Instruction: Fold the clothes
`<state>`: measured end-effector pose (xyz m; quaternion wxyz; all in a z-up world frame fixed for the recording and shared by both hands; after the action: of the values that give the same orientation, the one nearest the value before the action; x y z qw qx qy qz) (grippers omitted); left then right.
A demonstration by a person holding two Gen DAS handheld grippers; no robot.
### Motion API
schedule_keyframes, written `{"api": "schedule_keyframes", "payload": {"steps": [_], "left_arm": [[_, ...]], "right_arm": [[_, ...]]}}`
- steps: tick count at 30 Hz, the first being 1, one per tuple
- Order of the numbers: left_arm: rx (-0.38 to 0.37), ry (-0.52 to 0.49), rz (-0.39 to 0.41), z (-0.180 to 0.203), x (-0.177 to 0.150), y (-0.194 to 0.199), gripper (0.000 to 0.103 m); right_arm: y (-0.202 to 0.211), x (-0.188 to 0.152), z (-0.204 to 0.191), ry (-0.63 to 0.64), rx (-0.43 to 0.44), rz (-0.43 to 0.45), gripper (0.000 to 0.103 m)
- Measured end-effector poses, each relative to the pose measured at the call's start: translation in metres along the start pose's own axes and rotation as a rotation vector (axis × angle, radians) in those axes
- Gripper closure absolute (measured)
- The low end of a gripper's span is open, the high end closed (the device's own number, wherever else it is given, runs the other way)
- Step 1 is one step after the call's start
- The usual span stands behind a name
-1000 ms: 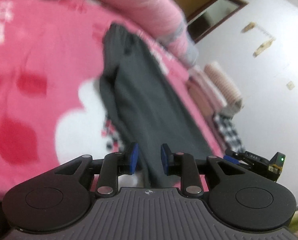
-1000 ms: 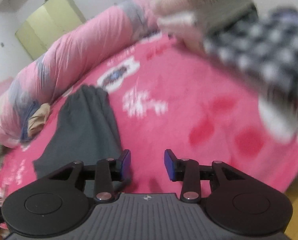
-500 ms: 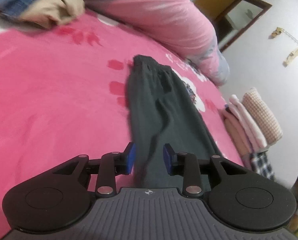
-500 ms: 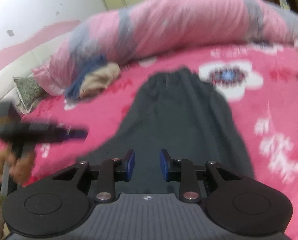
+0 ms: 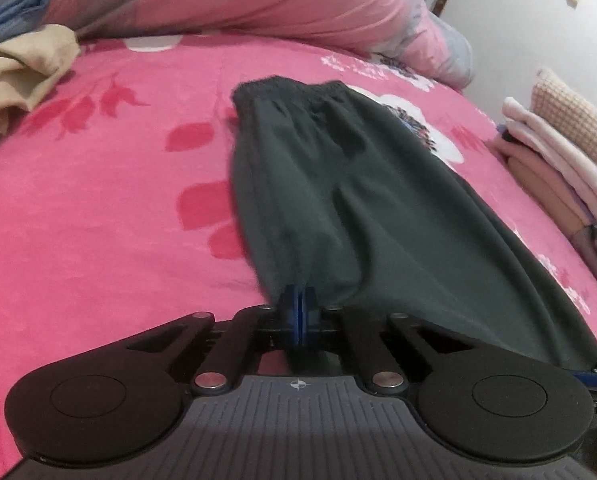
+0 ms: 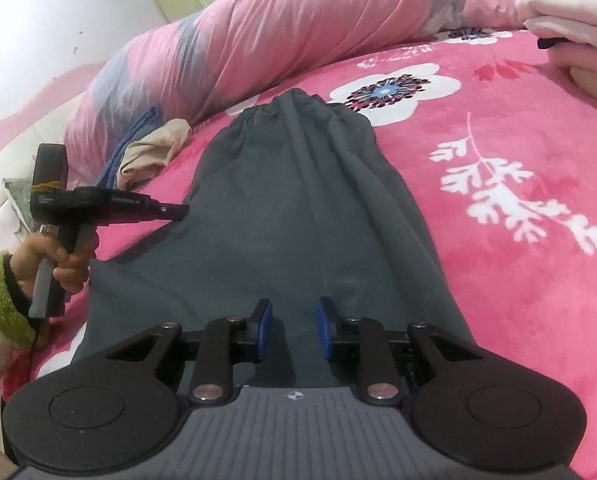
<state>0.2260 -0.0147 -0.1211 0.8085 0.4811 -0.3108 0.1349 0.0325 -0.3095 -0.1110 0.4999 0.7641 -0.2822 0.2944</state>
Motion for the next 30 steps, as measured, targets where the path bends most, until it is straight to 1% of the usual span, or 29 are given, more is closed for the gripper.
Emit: {"api": "schedule_keyframes", "payload": {"steps": [2,6,9,10,12,13,14,15,17,19,22,25,26,28,30], "left_arm": [[-0.035,0.046,-0.006,-0.011,0.003,0.0,0.103],[-0.123,0.21,-0.02,-0.036,0.004,-0.004,0.101],[-0.11,0.32,0.025,-0.052,0.004,0.007,0.1],[-0.093,0.324,0.059,-0.054,0.005,0.013,0.1],[-0.097,0.303,0.116,-0.047,0.009,0.028,0.098],[-0.102,0.265,0.137,-0.038,0.011,0.034,0.096],[-0.107,0.224,0.157,-0.028,0.014,0.04,0.092],[-0.104,0.2,0.157,-0.022,0.016,0.037,0.088],[-0.095,0.156,0.153,-0.009,0.019,0.027,0.087],[-0.086,0.112,0.149,0.004,0.022,0.017,0.086],[-0.072,0.046,0.142,0.023,0.027,0.003,0.086],[-0.058,-0.02,0.135,0.042,0.032,-0.012,0.086],[-0.053,-0.042,0.133,0.048,0.034,-0.016,0.086],[-0.043,-0.042,0.128,0.047,0.035,-0.024,0.086],[-0.045,-0.052,0.126,0.046,0.036,-0.028,0.086]], "right_arm": [[0.0,-0.001,0.001,-0.005,0.009,0.004,0.078],[-0.002,-0.002,0.003,-0.009,0.02,0.007,0.078],[-0.002,-0.001,0.003,-0.011,0.021,0.003,0.078],[-0.002,0.0,0.002,-0.006,0.016,-0.004,0.078],[-0.002,0.003,-0.002,0.012,-0.003,-0.026,0.078],[-0.001,0.006,-0.005,0.027,-0.017,-0.042,0.078],[0.0,0.012,-0.009,0.048,-0.031,-0.06,0.077],[0.002,0.019,-0.014,0.072,-0.044,-0.075,0.077],[0.007,0.041,-0.025,0.136,-0.052,-0.089,0.077],[0.007,0.067,-0.037,0.212,-0.046,-0.08,0.077],[-0.009,0.109,-0.049,0.347,-0.068,-0.04,0.077],[-0.04,0.14,-0.04,0.419,-0.122,-0.005,0.077],[-0.054,0.149,-0.031,0.42,-0.141,0.0,0.077],[-0.079,0.164,-0.009,0.393,-0.173,0.006,0.077],[-0.102,0.175,0.015,0.326,-0.157,0.0,0.076]]}}
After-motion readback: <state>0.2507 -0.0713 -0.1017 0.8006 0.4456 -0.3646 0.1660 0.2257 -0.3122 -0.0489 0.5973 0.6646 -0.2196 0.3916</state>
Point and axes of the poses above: each gripper's, at about its wrist camera, not at the fingertips, and y roughly against the way its jaws point, z to its right, x to its top, the point moved 5 cm from there along -y, roughly the way its jaws point, and after that the axes turned 5 degrees about y, right-handed, at the moved point
